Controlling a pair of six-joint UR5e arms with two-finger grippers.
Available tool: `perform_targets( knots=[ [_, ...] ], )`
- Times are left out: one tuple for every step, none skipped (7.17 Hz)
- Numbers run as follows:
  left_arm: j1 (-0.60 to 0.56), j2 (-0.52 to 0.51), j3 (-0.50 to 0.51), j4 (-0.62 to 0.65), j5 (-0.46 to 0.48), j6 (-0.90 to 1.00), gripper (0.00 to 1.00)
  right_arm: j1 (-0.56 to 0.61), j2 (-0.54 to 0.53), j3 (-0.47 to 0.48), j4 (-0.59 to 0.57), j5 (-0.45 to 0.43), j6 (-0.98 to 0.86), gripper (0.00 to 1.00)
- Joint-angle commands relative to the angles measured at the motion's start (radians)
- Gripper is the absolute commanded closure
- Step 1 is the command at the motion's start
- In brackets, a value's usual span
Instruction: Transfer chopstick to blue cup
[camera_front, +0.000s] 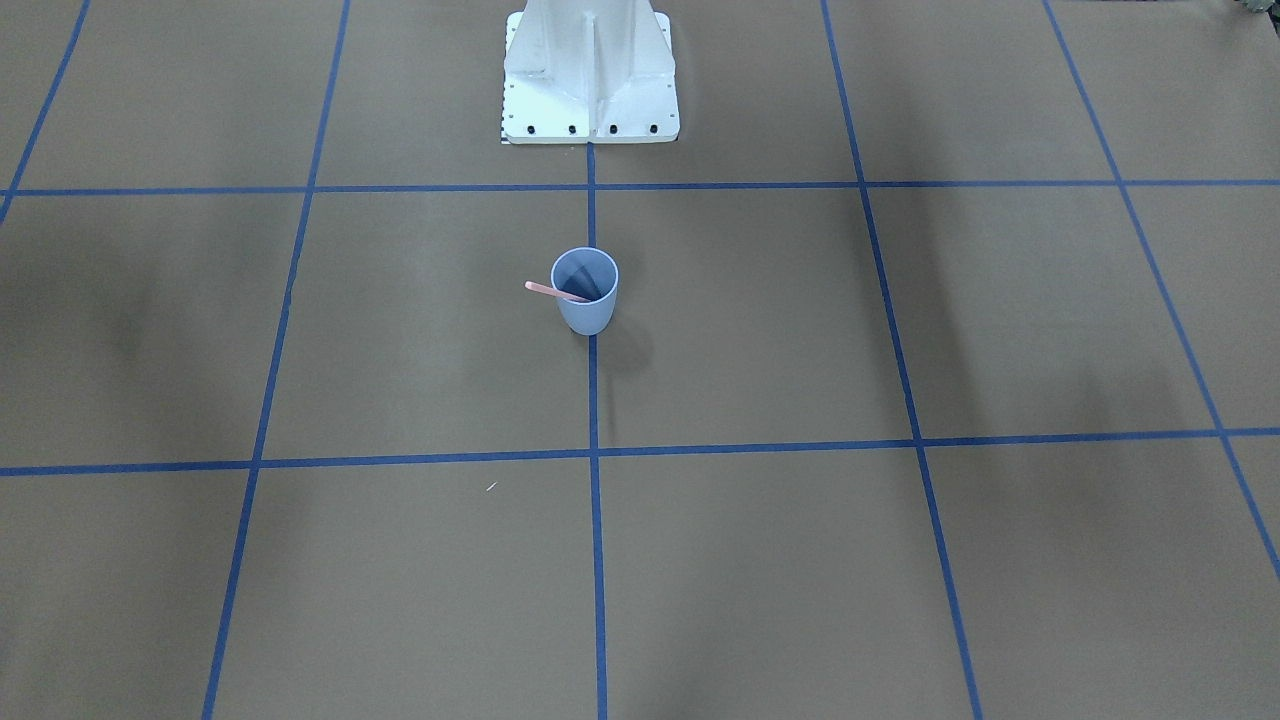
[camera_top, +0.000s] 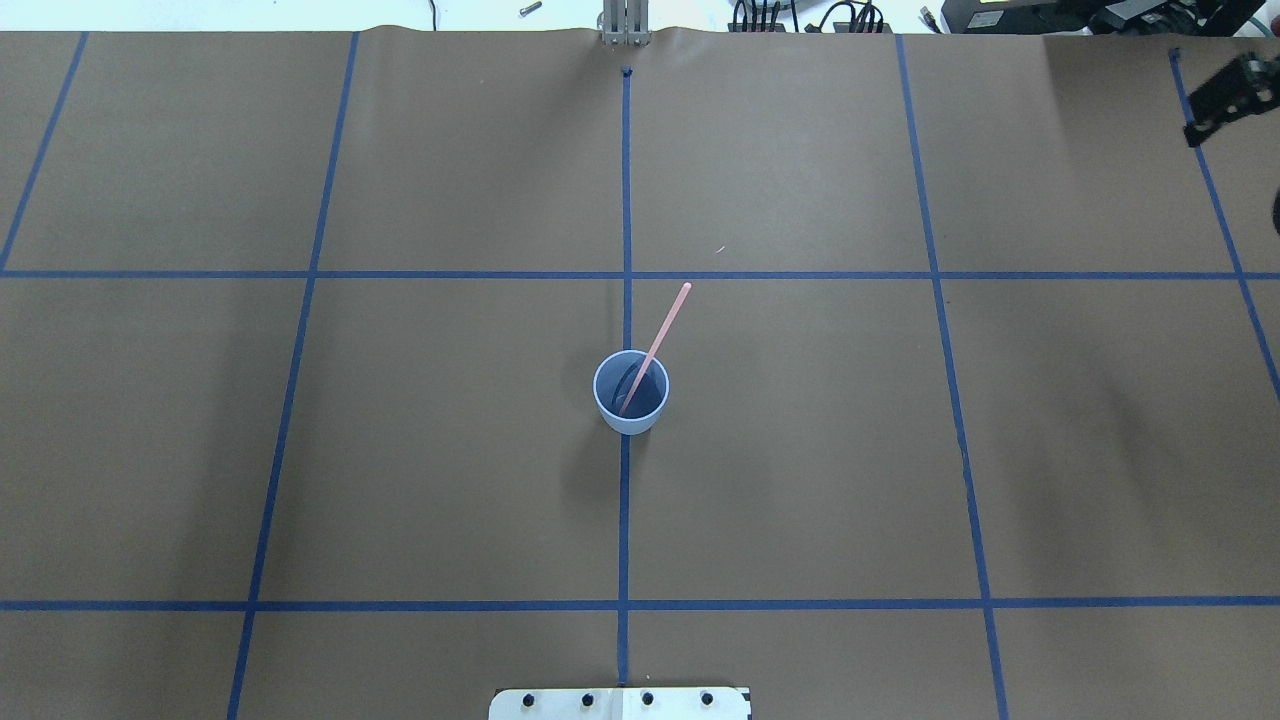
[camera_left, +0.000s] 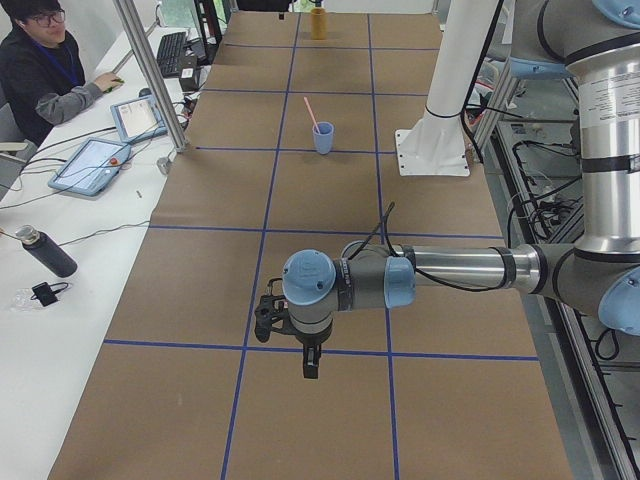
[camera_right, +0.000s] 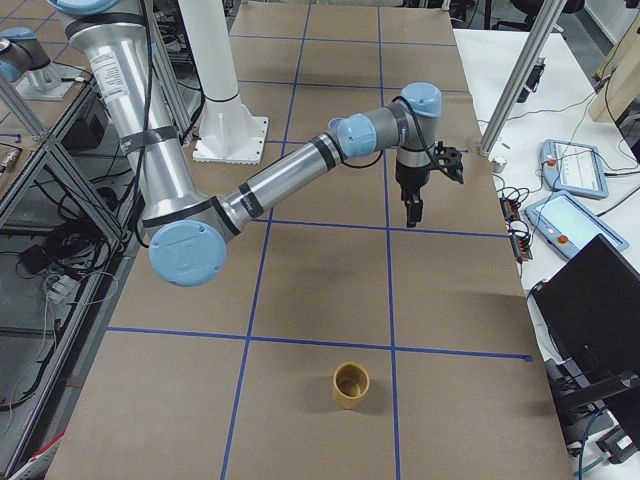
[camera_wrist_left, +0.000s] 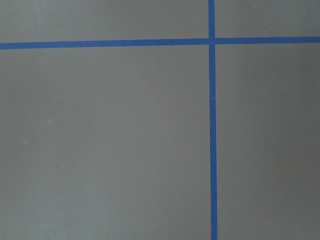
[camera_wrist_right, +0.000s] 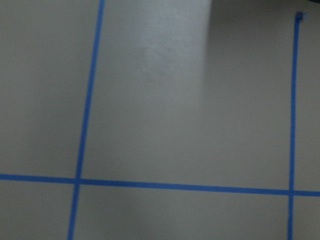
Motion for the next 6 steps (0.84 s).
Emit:
perform_targets(
  knots=[
    [0.004,-0.008,-0.017,0.000,0.016,0.000,0.01,0.149,-0.212,0.003,0.003,0.024,-0.189,0.00],
    [0.006,0.000,-0.029,-0.001,0.016,0.006,0.01,0.190,-0.296,0.006,0.004,0.022,-0.192,0.00],
    [0.006,0.002,-0.045,-0.001,0.015,0.008,0.01,0.198,-0.394,0.002,0.086,0.018,-0.215,0.00],
    [0.006,0.005,-0.052,-0.001,0.015,0.009,0.01,0.198,-0.467,-0.003,0.226,0.019,-0.211,0.00],
    [0.006,0.002,-0.059,-0.003,0.015,0.009,0.01,0.198,-0.470,-0.003,0.248,0.030,-0.209,0.00],
    [0.007,0.005,-0.060,-0.004,0.013,0.009,0.01,0.198,-0.476,-0.005,0.248,0.029,-0.204,0.00]
  ],
)
